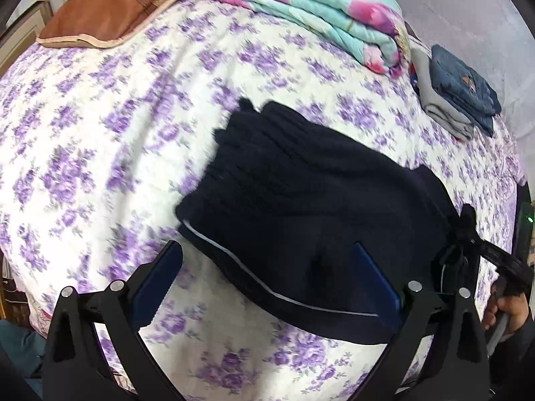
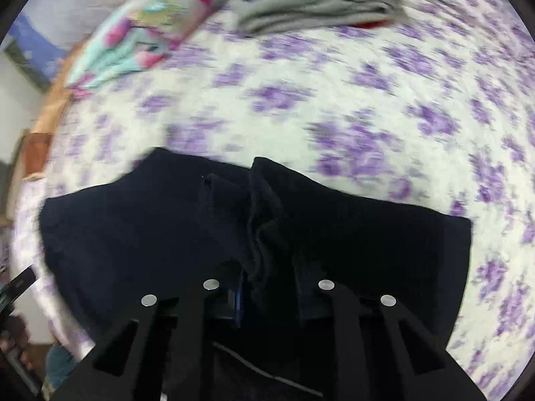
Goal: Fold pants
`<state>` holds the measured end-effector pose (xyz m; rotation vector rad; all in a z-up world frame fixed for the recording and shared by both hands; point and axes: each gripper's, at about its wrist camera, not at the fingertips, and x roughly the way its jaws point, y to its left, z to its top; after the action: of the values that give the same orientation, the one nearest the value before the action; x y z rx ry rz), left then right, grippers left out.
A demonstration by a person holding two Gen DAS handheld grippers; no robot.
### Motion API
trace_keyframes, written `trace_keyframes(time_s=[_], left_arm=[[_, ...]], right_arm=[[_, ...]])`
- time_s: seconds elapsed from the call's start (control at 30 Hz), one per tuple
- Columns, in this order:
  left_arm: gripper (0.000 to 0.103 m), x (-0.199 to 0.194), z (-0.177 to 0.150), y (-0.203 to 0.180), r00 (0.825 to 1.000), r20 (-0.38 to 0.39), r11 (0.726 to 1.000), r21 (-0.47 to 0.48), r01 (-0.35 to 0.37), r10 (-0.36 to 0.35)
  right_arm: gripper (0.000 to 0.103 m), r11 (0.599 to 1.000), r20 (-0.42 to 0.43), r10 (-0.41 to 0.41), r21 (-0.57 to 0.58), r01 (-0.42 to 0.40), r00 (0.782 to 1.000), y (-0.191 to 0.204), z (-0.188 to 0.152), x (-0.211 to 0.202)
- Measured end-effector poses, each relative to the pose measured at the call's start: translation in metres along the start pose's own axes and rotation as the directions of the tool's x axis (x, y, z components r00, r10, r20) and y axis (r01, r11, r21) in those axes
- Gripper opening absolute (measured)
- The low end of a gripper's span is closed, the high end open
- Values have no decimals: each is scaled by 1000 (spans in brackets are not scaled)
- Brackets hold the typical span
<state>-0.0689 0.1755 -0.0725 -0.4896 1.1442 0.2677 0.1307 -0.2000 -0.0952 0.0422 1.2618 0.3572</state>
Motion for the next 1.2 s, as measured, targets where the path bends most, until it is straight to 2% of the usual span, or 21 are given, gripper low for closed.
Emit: trace_keyframes(time_s=[0.07,0.1,0.13,0.2,0.23,0.27,0.3,0.37,0.43,0.47,0.5,0.57,0.67,0.7,0.77,0.8,0.87,0.93,0.97,1.07,1.2], left_arm=[[98,-6,3,6,1000,17,1000,-2,-11,11],[98,-7,4,8,1000,22,1000,-3,-15,15],[98,-7,5,11,1000,24,1000,-5,-20,20],[98,-5,6,16,999,21,999,-23,-31,31],[98,-4,6,19,999,17,999,-35,-29,30],[98,-2,5,21,1000,9,999,-46,-27,28],[98,-2,5,21,1000,5,998,-48,-31,31],[98,-3,2,20,999,9,999,-38,-35,36],[98,-5,0,20,999,12,999,-31,-35,36],[98,-4,-1,20,999,10,999,-29,-39,40],[98,-3,-1,21,999,9,999,-30,-43,43],[98,0,-1,23,998,3,998,-41,-56,56],[98,6,2,28,998,-1,995,-68,-69,69],[98,9,2,30,998,-9,995,-77,-69,68],[98,17,2,35,997,-30,993,-98,-68,65],[98,20,2,36,997,-42,993,-104,-65,61],[98,30,1,38,996,-75,992,-111,-60,52],[98,37,0,37,995,-91,992,-111,-57,47],[98,42,-1,37,994,-102,992,-116,-49,37],[98,56,-5,33,989,-146,990,-142,-24,3],[87,60,-1,3,991,-113,997,30,-67,70]], right_arm=[[22,995,10,63,-73,-62,998,19,-6,-10],[23,993,15,50,-107,-48,999,29,-8,-11],[31,993,27,3,-121,0,1000,35,-10,-6],[91,982,57,-105,-153,113,993,44,-12,12],[93,976,37,-109,-183,114,993,48,-13,22],[93,970,-52,-86,-234,72,995,53,-17,40],[91,966,-63,-97,-248,79,993,58,-20,40],[86,973,-9,25,-231,-27,1000,54,-20,15],[77,976,25,91,-199,-84,996,42,-17,-10],[65,979,49,108,-181,-97,993,35,-16,-21],[38,982,71,125,-154,-113,990,25,-15,-30],[6,984,29,136,-122,-131,990,12,-15,-26],[6,980,-80,119,-150,-130,990,18,-30,8],[6,970,-136,85,-216,-113,987,30,-47,25],[6,920,-28,-20,-391,8,999,54,-68,29],[7,914,-27,-34,-406,20,999,57,-69,28],[9,938,-74,10,-344,-35,997,50,-61,22],[36,960,-63,51,-274,-66,997,34,-54,5],[62,965,-15,29,-260,-32,999,27,-54,-6],[66,980,40,11,-198,-3,999,2,-55,-24],[66,997,14,11,-83,-10,1000,-27,-58,-25]])
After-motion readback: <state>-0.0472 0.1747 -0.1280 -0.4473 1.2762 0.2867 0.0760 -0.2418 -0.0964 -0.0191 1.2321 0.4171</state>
